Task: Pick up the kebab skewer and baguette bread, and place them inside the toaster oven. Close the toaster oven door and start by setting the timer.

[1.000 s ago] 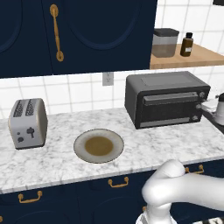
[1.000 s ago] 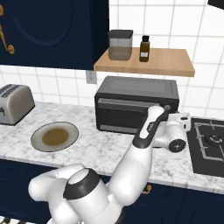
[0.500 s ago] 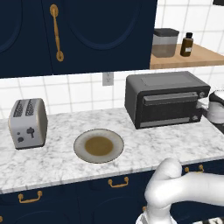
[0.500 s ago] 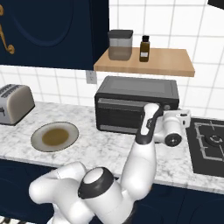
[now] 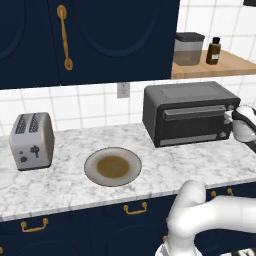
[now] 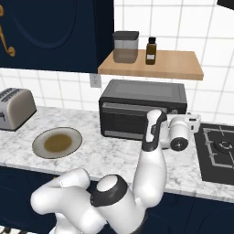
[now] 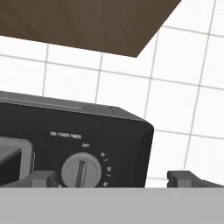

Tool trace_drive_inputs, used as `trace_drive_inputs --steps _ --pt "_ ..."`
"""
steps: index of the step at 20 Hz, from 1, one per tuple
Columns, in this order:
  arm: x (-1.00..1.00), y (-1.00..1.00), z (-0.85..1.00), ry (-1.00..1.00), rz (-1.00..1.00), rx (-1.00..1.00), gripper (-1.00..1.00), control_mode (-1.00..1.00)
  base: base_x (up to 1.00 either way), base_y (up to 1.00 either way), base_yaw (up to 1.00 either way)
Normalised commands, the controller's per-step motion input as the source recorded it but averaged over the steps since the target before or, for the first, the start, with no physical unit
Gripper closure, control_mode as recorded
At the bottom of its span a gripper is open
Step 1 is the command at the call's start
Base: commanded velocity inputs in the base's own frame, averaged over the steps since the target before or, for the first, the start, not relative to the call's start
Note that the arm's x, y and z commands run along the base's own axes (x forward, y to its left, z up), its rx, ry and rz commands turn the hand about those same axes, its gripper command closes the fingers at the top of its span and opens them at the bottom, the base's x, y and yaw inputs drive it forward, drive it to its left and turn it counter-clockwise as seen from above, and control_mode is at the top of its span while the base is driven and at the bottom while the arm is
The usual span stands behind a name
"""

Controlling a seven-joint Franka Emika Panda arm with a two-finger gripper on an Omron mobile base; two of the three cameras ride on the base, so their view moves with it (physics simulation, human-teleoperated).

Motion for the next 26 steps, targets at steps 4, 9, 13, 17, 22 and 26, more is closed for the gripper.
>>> trace_drive_inputs --steps 4,9,13,17,22,26 --pt "0.13 -0.10 0.00 0.00 0.00 0.04 -1.00 -1.00 0.00 0.00 0.00" --pt "0.20 -0.02 0.00 0.00 0.00 0.04 -1.00 -1.00 0.00 0.00 0.00" --pt "0.13 -0.01 0.00 0.00 0.00 0.02 -1.00 -1.00 0.00 0.00 0.00" --pt "0.20 0.00 0.00 -0.01 0.00 0.00 -1.00 -1.00 0.00 0.00 0.00" --pt "0.07 0.00 0.00 -0.06 -0.02 0.00 -1.00 -1.00 0.00 0.00 0.00" --pt "0.06 0.00 0.00 -0.06 -0.07 0.00 -1.00 -1.00 0.00 0.00 0.00"
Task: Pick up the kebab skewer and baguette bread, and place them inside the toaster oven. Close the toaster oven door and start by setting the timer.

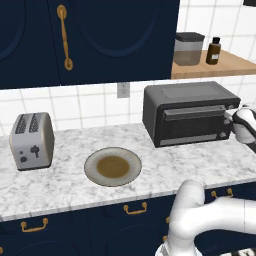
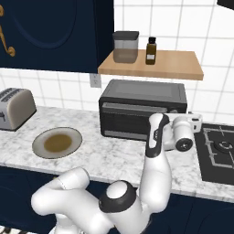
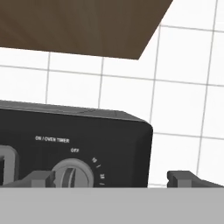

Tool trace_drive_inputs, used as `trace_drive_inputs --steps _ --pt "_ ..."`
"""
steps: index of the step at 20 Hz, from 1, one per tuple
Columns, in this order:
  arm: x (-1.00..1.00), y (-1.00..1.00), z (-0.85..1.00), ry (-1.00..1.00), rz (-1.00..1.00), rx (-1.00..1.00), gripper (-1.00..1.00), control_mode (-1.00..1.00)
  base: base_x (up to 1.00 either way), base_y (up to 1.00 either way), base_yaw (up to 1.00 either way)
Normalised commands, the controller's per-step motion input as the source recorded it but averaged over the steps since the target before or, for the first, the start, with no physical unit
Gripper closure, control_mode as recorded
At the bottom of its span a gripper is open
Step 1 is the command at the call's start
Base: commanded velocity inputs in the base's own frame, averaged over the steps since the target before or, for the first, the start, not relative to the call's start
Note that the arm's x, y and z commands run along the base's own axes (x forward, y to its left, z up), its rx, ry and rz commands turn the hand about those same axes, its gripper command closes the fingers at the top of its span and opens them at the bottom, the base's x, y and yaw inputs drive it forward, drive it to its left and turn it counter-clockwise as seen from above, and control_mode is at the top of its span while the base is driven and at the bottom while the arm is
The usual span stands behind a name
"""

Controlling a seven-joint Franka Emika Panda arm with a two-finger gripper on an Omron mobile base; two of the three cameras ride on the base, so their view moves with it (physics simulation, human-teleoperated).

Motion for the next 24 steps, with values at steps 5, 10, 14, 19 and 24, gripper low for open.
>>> trace_drive_inputs --steps 5,10,14,19,24 --pt "0.25 0.00 0.00 -0.03 -0.08 0.00 -1.00 -1.00 0.00 0.00 0.00" --pt "0.36 0.00 0.00 -0.01 -0.06 0.00 1.00 -1.00 0.00 0.00 0.00" --pt "0.21 0.00 0.00 0.00 -0.07 0.00 1.00 -1.00 0.00 0.00 0.00" --pt "0.05 0.04 0.00 -0.03 -0.10 0.00 1.00 -1.00 0.00 0.00 0.00" --pt "0.06 0.15 0.00 -0.04 -0.12 0.00 1.00 -1.00 0.00 0.00 0.00"
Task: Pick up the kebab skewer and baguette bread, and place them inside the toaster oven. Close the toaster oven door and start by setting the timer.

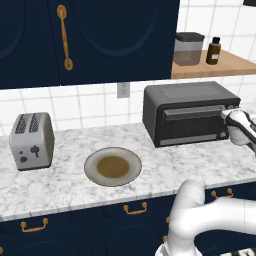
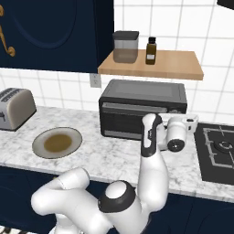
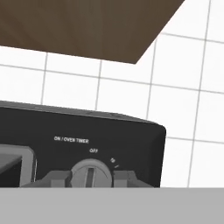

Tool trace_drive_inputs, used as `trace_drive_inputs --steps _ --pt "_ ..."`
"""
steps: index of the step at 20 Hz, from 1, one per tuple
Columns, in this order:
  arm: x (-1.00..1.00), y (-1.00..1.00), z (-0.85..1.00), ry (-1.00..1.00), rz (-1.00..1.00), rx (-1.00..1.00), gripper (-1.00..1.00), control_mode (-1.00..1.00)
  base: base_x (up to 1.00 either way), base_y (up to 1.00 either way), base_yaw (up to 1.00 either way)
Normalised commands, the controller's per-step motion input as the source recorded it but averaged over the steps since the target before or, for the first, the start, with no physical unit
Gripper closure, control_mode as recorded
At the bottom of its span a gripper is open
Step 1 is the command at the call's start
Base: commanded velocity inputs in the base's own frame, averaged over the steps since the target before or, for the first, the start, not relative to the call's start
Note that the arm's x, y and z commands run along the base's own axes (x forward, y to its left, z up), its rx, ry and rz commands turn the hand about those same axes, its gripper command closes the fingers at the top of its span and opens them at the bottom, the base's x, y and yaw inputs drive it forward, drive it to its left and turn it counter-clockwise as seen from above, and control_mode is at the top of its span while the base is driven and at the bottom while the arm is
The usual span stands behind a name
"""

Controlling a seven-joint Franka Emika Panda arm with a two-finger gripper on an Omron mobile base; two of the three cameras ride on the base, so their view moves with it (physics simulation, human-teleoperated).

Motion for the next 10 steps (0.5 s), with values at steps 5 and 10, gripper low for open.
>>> trace_drive_inputs --steps 5,10 --pt "0.09 0.01 0.00 -0.02 -0.05 0.00 1.00 -1.00 0.00 0.00 0.00" --pt "0.00 0.12 0.09 -0.01 0.00 0.00 1.00 -1.00 0.00 0.00 0.00"
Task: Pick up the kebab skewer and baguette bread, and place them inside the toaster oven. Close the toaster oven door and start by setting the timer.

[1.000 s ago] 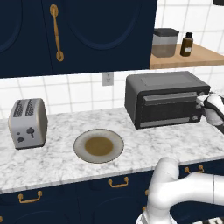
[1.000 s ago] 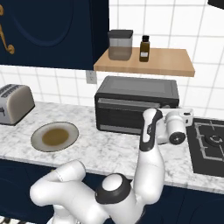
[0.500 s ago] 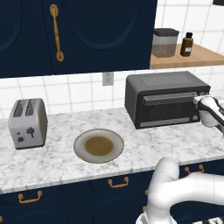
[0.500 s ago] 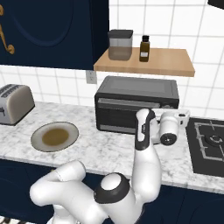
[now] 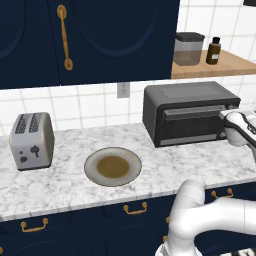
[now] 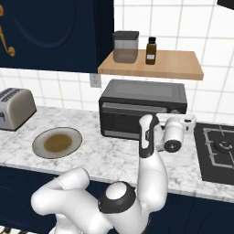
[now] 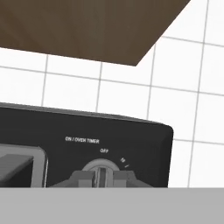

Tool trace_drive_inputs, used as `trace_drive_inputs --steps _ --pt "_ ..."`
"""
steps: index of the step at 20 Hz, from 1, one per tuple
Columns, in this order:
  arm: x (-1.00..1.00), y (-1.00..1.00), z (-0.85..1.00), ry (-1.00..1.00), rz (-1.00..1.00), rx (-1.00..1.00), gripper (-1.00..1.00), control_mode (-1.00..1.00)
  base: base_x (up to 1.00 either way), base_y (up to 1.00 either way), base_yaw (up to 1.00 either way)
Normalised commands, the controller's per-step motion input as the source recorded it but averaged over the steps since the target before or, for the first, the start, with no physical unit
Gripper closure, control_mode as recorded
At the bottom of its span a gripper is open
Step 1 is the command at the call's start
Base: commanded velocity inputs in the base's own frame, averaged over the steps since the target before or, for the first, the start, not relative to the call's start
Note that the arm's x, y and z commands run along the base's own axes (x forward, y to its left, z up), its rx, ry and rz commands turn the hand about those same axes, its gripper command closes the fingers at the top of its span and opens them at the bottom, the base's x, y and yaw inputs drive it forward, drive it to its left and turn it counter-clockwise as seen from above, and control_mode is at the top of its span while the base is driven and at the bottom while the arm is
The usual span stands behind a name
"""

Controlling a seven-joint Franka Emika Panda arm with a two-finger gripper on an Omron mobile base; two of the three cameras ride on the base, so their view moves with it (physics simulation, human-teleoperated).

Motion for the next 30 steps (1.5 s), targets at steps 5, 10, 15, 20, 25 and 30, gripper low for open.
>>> trace_drive_inputs --steps 5,10,15,20,25,30 --pt "0.00 0.25 0.14 -0.01 0.00 0.00 1.00 -1.00 0.00 0.00 0.00" --pt "0.03 0.14 0.10 0.00 0.00 0.00 1.00 -1.00 0.00 0.00 0.00" --pt "0.00 0.19 0.08 0.00 0.00 0.06 1.00 -1.00 0.00 0.00 0.00" --pt "0.00 0.26 0.04 0.00 0.00 0.20 1.00 -1.00 0.00 0.00 0.00" --pt "0.00 0.27 0.02 0.00 0.00 0.25 1.00 -1.00 0.00 0.00 0.00" --pt "0.00 0.20 0.01 0.00 0.00 0.24 1.00 -1.00 0.00 0.00 0.00"
